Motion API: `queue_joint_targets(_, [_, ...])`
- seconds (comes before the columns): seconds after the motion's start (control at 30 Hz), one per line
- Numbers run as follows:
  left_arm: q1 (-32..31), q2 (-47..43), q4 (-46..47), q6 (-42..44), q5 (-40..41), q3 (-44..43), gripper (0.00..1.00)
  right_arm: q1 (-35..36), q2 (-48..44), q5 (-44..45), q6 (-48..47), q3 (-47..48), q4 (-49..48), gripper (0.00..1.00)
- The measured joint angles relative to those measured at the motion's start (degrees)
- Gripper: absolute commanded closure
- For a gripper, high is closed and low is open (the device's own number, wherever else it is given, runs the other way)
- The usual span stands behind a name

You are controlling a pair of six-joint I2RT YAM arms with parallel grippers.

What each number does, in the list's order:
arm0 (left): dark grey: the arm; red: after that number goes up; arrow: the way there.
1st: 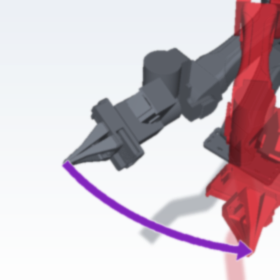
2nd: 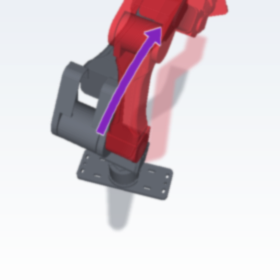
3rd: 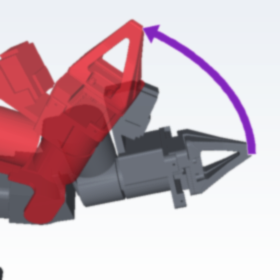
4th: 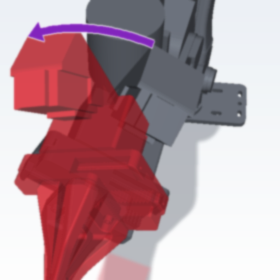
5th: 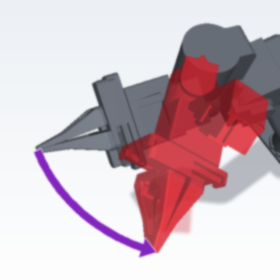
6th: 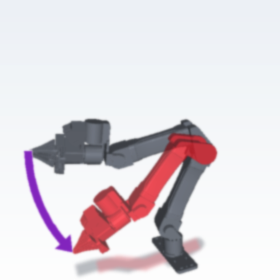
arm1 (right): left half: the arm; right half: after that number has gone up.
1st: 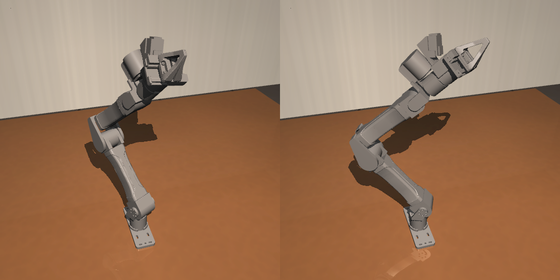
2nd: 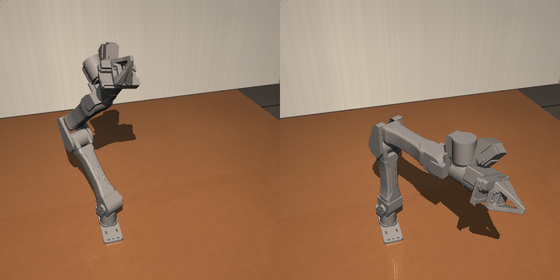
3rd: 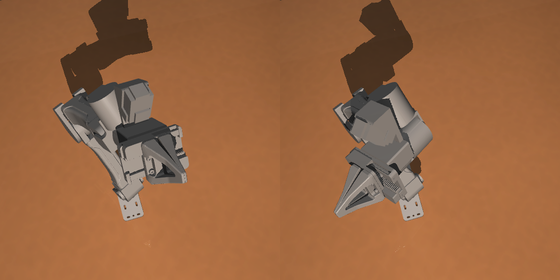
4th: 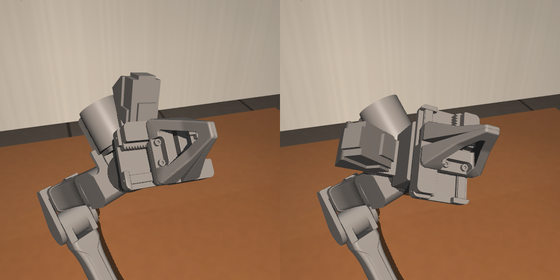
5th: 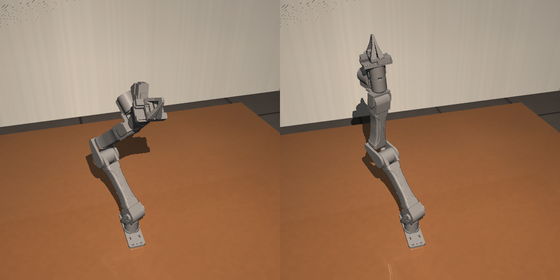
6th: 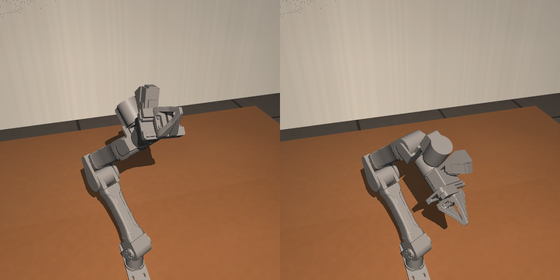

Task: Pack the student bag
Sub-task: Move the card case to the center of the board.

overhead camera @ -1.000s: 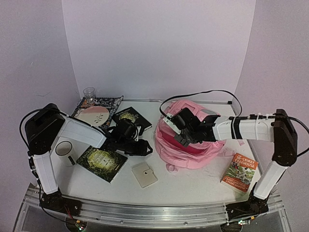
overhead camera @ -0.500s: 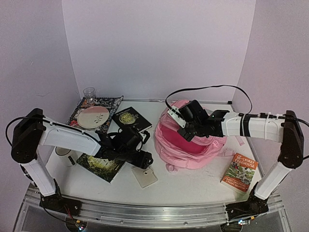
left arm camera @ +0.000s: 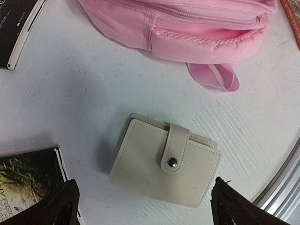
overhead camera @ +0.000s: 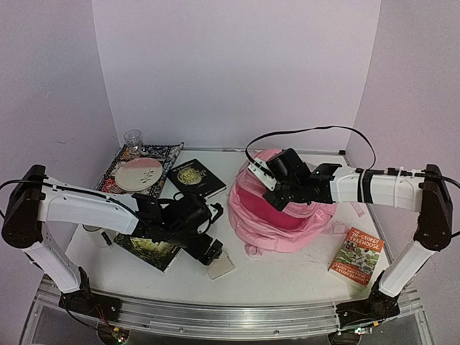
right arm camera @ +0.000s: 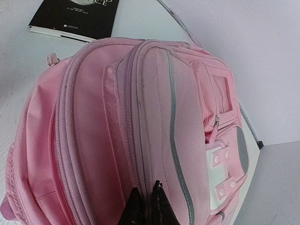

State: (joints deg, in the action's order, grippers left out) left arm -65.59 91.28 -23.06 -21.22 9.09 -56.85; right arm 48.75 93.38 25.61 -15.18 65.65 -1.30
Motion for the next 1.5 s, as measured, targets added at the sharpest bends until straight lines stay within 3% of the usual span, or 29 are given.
queue_joint_targets(0.53, [-3.1,11.2,-6.3,6.4,-0.4,-10.0,0.0,0.0,-1.0,-1.3,0.3,-0.2,0.0,1.0])
queue_joint_targets(1.07, [-2.1,13.9,-11.6,-20.9,-4.5,-12.5,0.04,0.0,-2.3,-3.2,0.7,-0.5,-0.1,1.0])
queue_joint_targets(1.23, [-2.1,16.3,-11.8,-23.4,-5.7,-12.6,0.05,0.0,-2.5,-3.6,0.7,-1.4,-1.1,1.0])
queue_joint_targets(1.33, [-1.5,16.9,-12.1,-23.4,-5.9,-13.2,0.11,0.0,-2.6,-3.8,0.7,-1.6,-1.4,1.0])
queue_joint_targets(1.5, [1.9,17.2,-12.0,-20.0,-5.0,-13.3,0.16,0.0,-2.6,-3.7,0.7,-1.7,-1.7,1.0])
